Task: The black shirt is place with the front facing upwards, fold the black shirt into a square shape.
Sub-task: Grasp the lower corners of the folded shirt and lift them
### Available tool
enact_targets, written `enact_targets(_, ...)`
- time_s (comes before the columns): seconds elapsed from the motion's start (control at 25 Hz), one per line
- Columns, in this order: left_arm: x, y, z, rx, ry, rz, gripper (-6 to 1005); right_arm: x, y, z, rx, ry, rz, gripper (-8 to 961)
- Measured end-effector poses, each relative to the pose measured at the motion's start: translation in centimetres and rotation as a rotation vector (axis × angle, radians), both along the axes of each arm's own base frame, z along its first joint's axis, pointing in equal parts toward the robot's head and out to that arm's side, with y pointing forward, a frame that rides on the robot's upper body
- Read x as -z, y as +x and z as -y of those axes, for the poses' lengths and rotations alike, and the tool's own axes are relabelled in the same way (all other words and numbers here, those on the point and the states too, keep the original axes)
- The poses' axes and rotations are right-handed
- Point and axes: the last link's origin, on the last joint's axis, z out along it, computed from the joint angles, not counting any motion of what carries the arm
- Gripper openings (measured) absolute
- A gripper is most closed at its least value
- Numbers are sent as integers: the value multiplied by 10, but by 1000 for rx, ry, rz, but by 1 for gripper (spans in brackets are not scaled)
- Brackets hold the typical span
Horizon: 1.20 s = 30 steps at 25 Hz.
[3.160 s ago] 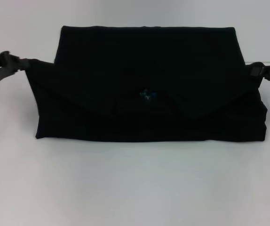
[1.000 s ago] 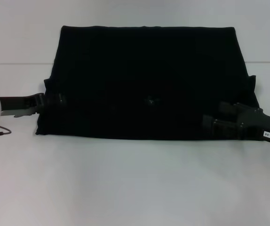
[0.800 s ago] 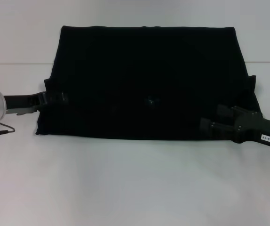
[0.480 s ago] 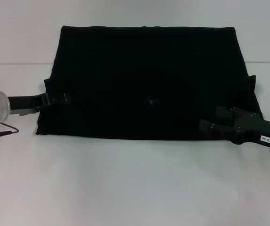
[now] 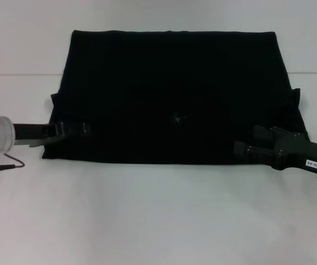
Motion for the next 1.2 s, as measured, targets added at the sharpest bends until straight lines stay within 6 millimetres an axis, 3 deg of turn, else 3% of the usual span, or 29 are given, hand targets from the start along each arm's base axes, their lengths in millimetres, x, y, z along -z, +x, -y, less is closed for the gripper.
enact_targets(0.44, -4, -5, 0, 2, -1, -35, 892, 0, 0, 0, -1, 0, -2, 926)
enact_targets(0.92, 0, -5, -5, 24, -4, -110, 497, -3, 1, 2, 9, -8, -17, 922)
enact_targets(1.2, -1, -5, -5, 33, -9, -113, 171, -9, 3, -1, 33, -14, -24, 918)
